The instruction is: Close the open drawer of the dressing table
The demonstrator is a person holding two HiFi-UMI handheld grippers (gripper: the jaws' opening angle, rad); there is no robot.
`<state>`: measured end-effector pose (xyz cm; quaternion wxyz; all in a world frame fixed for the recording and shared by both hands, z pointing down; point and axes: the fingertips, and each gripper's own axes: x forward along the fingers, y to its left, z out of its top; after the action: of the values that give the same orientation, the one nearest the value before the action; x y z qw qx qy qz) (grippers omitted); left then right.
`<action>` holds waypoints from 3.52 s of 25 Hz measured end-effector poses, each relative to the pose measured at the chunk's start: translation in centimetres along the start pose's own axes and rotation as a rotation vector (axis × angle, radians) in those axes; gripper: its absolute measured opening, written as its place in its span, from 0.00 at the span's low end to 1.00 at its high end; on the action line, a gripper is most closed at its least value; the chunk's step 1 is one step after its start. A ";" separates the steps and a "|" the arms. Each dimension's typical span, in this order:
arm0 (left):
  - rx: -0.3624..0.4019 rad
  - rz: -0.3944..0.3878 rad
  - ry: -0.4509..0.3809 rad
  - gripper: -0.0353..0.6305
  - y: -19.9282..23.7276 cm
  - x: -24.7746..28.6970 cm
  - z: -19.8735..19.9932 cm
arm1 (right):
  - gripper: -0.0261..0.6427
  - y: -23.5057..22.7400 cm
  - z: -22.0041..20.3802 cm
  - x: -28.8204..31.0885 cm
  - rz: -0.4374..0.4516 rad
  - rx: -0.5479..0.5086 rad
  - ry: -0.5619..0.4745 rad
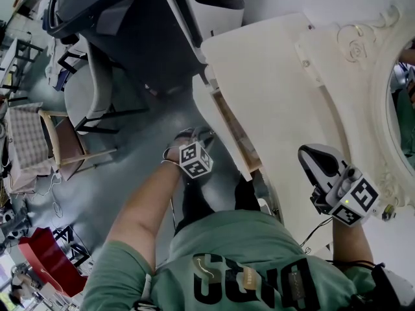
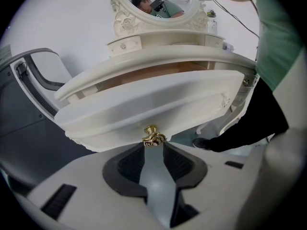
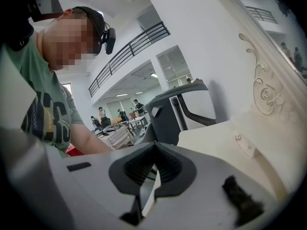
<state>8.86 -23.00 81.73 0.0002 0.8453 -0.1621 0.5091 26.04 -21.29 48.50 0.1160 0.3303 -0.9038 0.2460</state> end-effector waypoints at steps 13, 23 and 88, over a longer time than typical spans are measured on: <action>0.014 -0.003 -0.011 0.24 0.0 1.2 1.7 | 0.06 -1.0 -0.3 -1.0 -0.016 0.009 -0.006; 0.029 0.001 -0.013 0.24 0.3 2.0 3.0 | 0.06 -1.8 -0.7 -1.9 -0.027 0.017 -0.011; 0.027 0.048 0.003 0.20 1.6 5.6 8.0 | 0.06 -4.3 -3.9 -7.4 -0.109 0.074 -0.049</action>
<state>17.67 -27.39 82.46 -0.0231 0.8402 -0.1757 0.5125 34.60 -18.14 50.66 0.0947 0.3891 -0.8774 0.2643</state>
